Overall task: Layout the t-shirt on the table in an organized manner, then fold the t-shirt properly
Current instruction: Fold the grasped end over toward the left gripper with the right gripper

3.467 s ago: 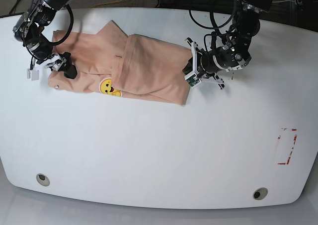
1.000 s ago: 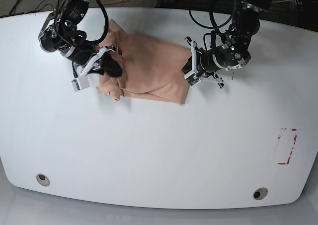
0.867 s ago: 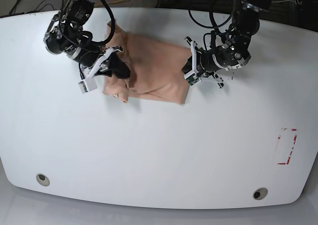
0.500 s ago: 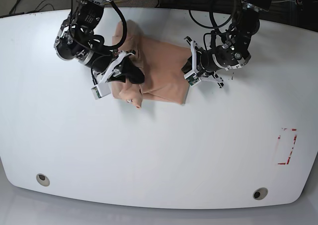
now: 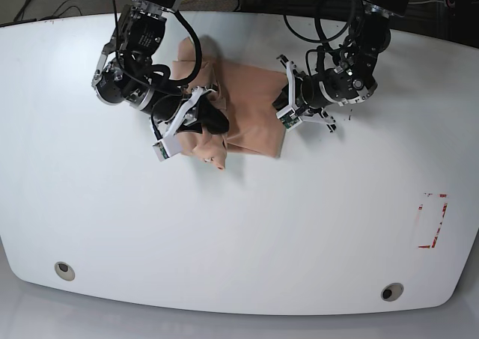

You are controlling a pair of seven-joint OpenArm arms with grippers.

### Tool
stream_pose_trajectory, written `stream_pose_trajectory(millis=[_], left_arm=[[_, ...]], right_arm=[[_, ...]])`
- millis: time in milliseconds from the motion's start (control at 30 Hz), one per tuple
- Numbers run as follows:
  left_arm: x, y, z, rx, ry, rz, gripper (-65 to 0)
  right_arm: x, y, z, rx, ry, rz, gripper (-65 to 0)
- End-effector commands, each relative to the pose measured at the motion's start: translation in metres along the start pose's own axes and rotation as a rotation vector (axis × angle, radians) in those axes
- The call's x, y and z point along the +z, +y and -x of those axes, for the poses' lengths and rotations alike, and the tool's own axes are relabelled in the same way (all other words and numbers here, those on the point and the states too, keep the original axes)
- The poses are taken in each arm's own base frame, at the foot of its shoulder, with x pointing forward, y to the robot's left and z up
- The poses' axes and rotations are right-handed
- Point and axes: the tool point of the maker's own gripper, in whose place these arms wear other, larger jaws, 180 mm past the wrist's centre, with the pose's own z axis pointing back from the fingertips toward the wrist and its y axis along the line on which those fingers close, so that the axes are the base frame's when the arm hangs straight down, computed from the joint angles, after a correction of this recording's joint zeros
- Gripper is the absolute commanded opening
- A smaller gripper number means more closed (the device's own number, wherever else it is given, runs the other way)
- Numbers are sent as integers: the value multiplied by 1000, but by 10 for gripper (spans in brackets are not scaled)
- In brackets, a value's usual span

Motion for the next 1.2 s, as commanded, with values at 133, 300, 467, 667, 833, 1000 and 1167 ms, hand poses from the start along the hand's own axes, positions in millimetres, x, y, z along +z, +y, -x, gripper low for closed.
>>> stream_pose_trajectory(millis=[133, 300, 467, 667, 833, 1000, 1167], left_arm=[[1, 1, -2, -13, 2, -2, -625], [1, 1, -2, -13, 2, -2, -625], [1, 0, -2, -14, 2, 0, -625], [1, 0, -2, -14, 2, 0, -625], [2, 1, -2, -12, 2, -3, -625], [2, 1, -2, -12, 2, -3, -625], [2, 1, -2, -12, 2, -3, -625]], right_arm=[[-5, 4, -14, -1, -53, -34, -639], [-15, 18, -19, 24, -66, -78, -639], [-22, 32, -22, 48, -72, -117, -639], [-33, 38, -15, 32, -53, -154, -639], [-40, 35, -11, -8, -53, -168, -581], [-41, 35, -10, -11, -49, -170, -396], [-47, 43, -25, 34, -59, -195, -191]])
